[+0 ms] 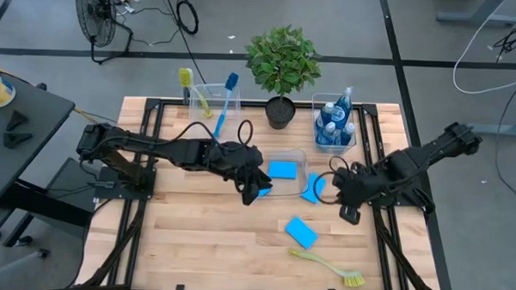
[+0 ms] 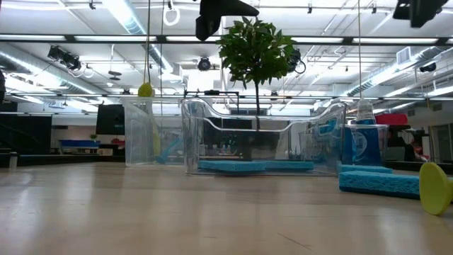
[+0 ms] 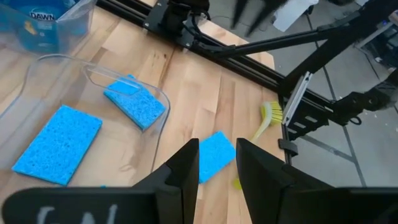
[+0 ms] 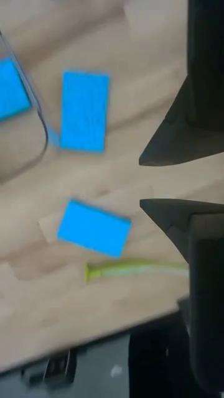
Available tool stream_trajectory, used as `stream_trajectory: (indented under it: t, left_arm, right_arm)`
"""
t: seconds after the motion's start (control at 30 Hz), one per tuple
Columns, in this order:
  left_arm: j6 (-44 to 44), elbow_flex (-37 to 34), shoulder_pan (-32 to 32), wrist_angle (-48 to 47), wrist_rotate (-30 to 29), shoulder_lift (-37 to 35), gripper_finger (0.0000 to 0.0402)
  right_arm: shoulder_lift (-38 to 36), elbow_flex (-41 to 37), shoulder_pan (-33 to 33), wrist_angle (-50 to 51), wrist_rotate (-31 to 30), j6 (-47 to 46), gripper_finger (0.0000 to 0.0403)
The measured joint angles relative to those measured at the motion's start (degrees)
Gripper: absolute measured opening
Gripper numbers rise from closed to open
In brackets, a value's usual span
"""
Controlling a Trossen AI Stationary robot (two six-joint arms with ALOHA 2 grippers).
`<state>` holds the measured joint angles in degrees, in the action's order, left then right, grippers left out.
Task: Pick & Place Kitchen Sink Supplies
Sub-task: Put the green dishwashing brush into the white bin
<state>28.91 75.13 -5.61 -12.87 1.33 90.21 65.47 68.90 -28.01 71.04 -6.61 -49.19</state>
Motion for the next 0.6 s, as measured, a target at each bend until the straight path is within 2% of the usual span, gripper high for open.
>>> stream_trajectory:
  t: [0.27, 0.4, 0.6]
  left_arm:
    - [0.0, 0.0, -0.6, 0.1, 0.0, 0.0, 0.011]
    - [0.0, 0.0, -2.4, 0.1, 0.1, 0.0, 0.011]
    - [0.3, 0.0, -6.8, 0.1, 4.0, 0.0, 0.011]
  right_arm:
    - [0.0, -4.1, -9.8, -13.3, 0.1, -8.2, 0.0098]
    - [0.1, -9.8, -14.1, -24.0, 0.6, -12.0, 0.0098]
    - [0.1, -20.2, -18.4, -39.8, 5.3, -18.4, 0.0098]
